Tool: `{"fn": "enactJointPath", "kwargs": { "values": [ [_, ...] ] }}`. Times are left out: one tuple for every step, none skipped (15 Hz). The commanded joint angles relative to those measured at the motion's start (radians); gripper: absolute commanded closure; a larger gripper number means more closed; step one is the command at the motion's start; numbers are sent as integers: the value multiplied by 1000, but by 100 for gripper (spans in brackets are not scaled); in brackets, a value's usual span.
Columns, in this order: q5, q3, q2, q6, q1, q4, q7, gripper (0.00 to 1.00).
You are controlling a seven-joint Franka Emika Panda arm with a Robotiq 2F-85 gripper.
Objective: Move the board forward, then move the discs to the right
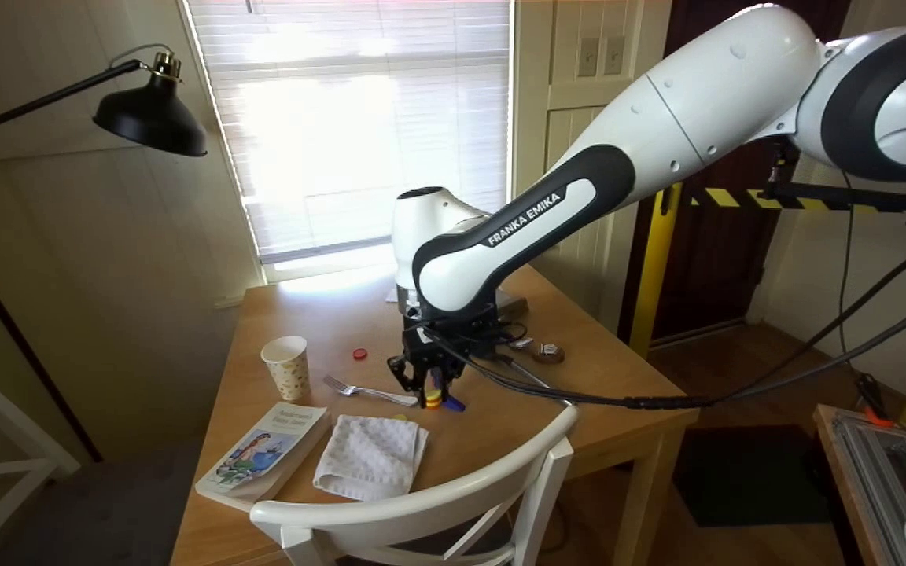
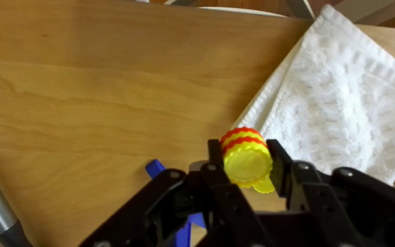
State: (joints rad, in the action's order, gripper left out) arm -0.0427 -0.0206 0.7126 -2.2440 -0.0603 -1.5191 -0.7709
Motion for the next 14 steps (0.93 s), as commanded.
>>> {"fn": "enactJointPath", "kwargs": {
  "values": [
    [-24, 26, -137, -109, -32, -243, 25, 89],
    [-15, 33, -160, -144, -45, -293, 15, 89],
    [-2, 44, -180, -194, -65, -344, -8, 89],
    [13, 59, -202, -245, -88, -397, -33, 89],
    [23, 72, -222, -295, -109, -450, -55, 89],
    [27, 85, -241, -352, -128, -505, -80, 89],
    [44, 109, -258, -417, -155, -560, -113, 89],
    [60, 138, -278, -476, -181, -616, -156, 89],
    [86, 187, -287, -533, -216, -654, -222, 89],
    [108, 232, -284, -574, -246, -672, -284, 89],
    [139, 285, -277, -592, -279, -677, -344, 89],
    [161, 335, -266, -591, -303, -669, -399, 89],
    [190, 386, -260, -582, -329, -661, -456, 89],
    [215, 430, -248, -560, -346, -636, -509, 89]
  ]
}}
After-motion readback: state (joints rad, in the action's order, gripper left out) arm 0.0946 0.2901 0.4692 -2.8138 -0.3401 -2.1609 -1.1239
